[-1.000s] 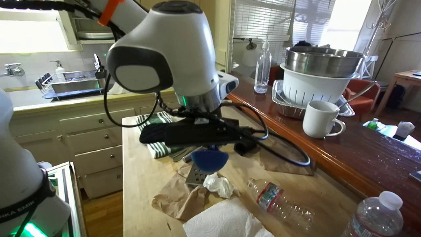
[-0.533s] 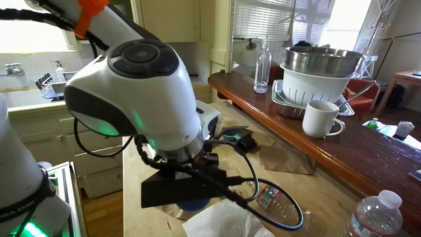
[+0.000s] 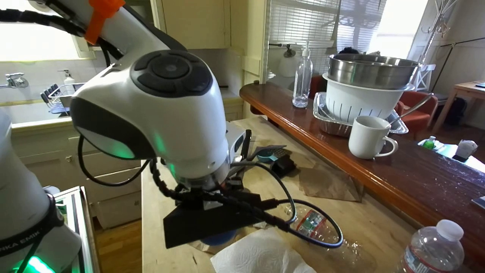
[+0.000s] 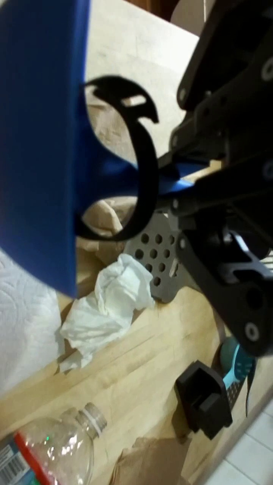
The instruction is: Move the spatula closer
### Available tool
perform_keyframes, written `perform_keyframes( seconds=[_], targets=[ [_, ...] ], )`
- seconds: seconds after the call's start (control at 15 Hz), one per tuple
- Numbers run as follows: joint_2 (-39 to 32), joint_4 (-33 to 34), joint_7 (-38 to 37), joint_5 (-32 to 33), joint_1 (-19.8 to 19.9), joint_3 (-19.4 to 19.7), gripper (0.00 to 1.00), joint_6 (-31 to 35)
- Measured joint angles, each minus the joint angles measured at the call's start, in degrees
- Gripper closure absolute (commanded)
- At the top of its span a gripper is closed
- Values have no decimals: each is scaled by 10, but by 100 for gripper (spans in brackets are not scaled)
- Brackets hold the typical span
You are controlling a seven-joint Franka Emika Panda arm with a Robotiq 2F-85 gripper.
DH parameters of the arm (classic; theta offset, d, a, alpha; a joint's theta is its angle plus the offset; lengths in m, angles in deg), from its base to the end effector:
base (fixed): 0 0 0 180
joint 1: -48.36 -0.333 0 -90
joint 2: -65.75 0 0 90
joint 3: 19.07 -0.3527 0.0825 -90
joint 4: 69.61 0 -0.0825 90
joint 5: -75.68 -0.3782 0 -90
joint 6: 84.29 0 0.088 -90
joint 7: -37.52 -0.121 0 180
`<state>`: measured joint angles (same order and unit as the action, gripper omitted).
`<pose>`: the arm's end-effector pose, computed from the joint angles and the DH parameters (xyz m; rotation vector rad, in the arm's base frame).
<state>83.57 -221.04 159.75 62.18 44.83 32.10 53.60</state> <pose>0.2797 -0.2875 0.3351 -2.5066 -1.6257 -0.5850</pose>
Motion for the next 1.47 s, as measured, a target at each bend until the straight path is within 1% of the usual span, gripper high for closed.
perform_keyframes(
  seconds=[0.13, 0.27, 0.47, 0.6, 0.73, 0.87, 1.07, 1.2, 1.33, 1.4, 1.47],
  targets=[
    [-7, 2, 53, 9, 30, 6, 96, -35],
    [-23, 7, 105, 9, 60, 22, 96, -62],
    [-51, 16, 164, 0, 89, 47, 96, -77],
    [-76, 19, 196, -6, 99, 55, 96, -79],
    [-104, 27, 219, -26, 95, 69, 96, -78],
    [-136, 43, 241, -64, 89, 83, 96, -74],
    [-191, 74, 295, -119, 88, 92, 96, -95],
    [-233, 98, 322, -133, 93, 90, 96, -115],
    [-276, 123, 333, -140, 104, 81, 96, -129],
    [-292, 135, 329, -139, 124, 59, 96, -131],
    [-306, 146, 329, -141, 156, 23, 96, -131]
  ],
)
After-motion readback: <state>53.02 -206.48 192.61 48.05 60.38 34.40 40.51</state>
